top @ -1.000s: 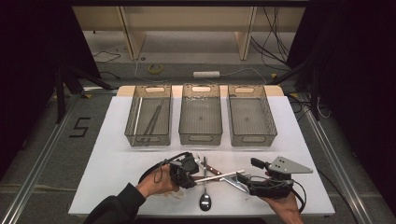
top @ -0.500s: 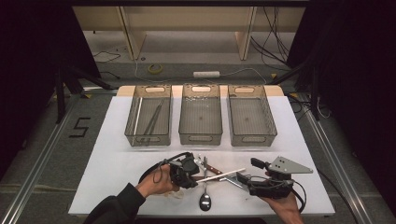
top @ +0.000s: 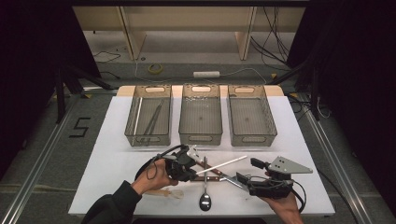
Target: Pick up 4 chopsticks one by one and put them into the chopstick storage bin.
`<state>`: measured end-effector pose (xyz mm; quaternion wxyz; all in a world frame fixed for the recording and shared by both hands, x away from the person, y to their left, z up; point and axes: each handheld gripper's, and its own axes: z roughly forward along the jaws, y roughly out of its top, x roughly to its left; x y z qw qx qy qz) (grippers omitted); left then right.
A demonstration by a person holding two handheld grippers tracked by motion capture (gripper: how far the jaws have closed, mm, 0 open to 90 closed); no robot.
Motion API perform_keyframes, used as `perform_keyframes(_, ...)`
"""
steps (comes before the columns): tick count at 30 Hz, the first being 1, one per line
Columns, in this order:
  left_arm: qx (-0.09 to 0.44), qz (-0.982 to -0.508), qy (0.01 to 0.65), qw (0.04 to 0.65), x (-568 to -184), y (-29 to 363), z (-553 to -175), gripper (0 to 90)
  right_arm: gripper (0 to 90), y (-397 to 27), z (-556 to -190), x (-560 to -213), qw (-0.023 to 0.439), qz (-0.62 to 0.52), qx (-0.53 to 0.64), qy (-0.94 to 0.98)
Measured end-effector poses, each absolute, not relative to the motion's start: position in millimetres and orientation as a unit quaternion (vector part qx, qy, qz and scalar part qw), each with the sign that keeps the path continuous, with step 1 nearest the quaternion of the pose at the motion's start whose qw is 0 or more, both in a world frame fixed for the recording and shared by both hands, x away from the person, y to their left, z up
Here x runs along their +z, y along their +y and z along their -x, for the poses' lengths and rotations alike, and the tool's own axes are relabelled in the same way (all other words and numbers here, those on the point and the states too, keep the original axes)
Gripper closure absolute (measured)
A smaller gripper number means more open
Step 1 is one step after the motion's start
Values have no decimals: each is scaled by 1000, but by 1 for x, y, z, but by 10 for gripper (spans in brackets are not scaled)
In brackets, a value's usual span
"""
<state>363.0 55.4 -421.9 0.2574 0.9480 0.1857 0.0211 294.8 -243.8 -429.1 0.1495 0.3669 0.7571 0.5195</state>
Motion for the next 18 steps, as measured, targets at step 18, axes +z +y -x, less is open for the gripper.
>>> perform_keyframes(18, 69, -911, 259, 313, -398, 98, -387, 855, 230, -244, -295, -430, 147, -370, 520, 756)
